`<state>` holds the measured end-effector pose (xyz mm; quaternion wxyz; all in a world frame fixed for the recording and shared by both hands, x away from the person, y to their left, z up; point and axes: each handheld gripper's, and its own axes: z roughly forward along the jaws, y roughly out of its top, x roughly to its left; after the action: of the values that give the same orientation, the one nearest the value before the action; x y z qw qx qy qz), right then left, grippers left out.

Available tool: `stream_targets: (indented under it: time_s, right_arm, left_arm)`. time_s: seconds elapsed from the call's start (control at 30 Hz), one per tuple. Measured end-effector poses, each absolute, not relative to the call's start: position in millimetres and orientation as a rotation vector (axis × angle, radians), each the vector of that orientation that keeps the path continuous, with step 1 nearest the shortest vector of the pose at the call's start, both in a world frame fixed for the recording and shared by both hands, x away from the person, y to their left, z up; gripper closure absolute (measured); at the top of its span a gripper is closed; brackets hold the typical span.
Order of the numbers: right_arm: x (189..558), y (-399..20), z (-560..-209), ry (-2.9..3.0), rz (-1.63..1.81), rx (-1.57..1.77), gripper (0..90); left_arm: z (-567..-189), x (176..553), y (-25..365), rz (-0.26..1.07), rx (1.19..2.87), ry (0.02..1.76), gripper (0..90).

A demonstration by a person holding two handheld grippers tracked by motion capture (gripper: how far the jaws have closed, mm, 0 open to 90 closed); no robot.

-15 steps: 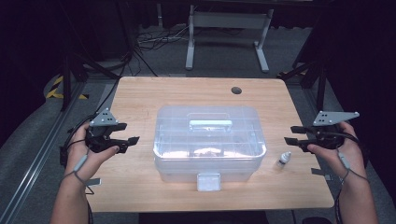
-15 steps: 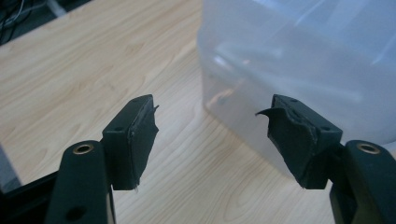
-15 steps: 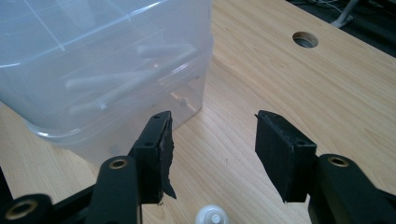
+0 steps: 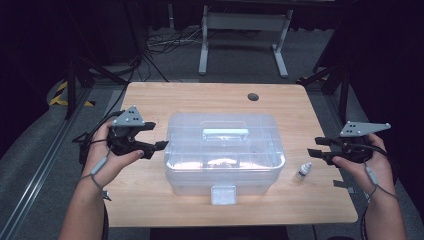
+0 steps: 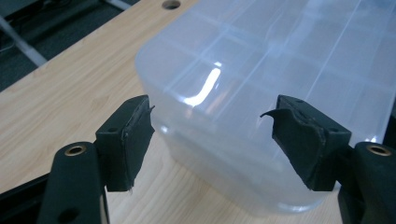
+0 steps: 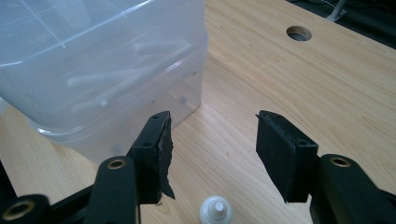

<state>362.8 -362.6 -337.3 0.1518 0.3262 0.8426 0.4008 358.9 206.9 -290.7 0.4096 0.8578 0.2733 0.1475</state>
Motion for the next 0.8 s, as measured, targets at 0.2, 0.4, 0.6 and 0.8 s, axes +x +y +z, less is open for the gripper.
stream_targets:
  time_s: [0.2, 0.4, 0.6, 0.8]
  right_arm:
    - [361.8, -364.6, -340.4, 2.416, 1.150, 0.956, 45.6]
    - [360.0, -365.6, -342.4, 2.420, 1.153, 0.963, 45.3]
    - [357.1, -367.5, -343.0, 2.415, 1.153, 0.972, 45.1]
    - [355.2, -367.7, -342.6, 2.413, 1.153, 0.970, 45.0]
  left_arm:
    - [-285.1, 366.7, 181.4, 0.365, 2.179, 0.632, 29.1]
    - [-279.4, 374.5, 163.5, 0.339, 2.196, 0.575, 29.7]
    - [-272.5, 381.5, 144.5, 0.324, 2.208, 0.534, 29.7]
    - [-273.5, 387.9, 122.0, 0.298, 2.191, 0.522, 28.7]
